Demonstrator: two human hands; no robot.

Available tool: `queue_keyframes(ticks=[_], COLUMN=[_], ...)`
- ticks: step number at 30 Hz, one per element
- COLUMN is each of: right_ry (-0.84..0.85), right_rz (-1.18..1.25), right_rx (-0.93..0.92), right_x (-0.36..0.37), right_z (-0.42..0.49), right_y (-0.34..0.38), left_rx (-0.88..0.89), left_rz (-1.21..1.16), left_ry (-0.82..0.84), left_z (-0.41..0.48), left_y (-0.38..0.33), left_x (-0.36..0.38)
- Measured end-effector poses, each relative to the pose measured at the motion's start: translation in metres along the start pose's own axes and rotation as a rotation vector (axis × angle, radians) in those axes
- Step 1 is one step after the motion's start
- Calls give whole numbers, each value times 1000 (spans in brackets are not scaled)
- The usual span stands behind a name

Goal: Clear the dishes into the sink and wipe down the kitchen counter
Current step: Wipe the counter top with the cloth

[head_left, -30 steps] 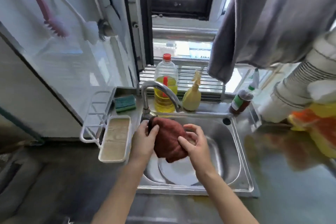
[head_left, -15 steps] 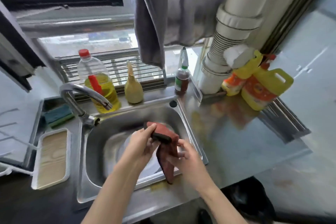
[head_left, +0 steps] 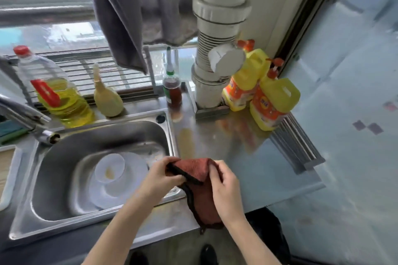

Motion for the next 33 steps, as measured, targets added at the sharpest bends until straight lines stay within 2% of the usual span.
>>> queue_keyframes(ticks=[4, 6, 8, 10, 12, 13, 14, 17, 18, 20, 23, 28, 30, 31, 33], right_ry=[-67, -111, -159, -274, -418, -412, -314, 175, 258, 230, 175, 472, 480, 457, 399], right_rz=[-234, -331, -411, -472, -645, -749, -834, -1044, -1078, -1096, -1099, -1036, -1109, -1134, -1142], right_rx=[7, 17, 20, -30, -134, -163, -168, 0, 45, 73, 35, -289, -336, -326, -169], right_x=[-49, -77, -104, -127, -140, -138, -132, -111, -108, -106, -82, -21, -30, -37, -49], right_z=[7, 8, 17, 35, 59, 70, 80, 96, 98, 110, 132, 127, 150, 167, 200], right_y=[-35, -47, -53, -55, -64, -74, -91, -165, -189, -211, -200, -187, -194, -197, -200], left_rx=[-50, -93, -138, -117, -76, -71, -72, -111, -108, -82, -21, 58, 140, 192, 330], left_rz=[252, 280, 204, 68, -41, -56, -43, 31, 53, 68, 121, 280, 357, 401, 526], left_ry=[53, 128, 158, 121, 56, 17, -14, -55, -61, -106, -223, -234, -215, -224, -350], left_z=[6, 10, 16, 26, 38, 44, 50, 55, 56, 58, 69, 96, 111, 117, 127], left_y=[15, 18, 12, 0, -7, -5, 3, 33, 43, 56, 66, 68, 66, 65, 62], left_x=[52, 76, 100, 124, 144, 151, 156, 162, 160, 148, 122, 108, 109, 108, 98])
Point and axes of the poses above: each hand's wrist, its own z-axis towards the middle knuckle, its own x-axis out of the palm, y = z × x, the point moved 4 cm from there along z, towards the middle knuckle, and after that the axes turned 4 degrees about -y, right-handed, at the moved point
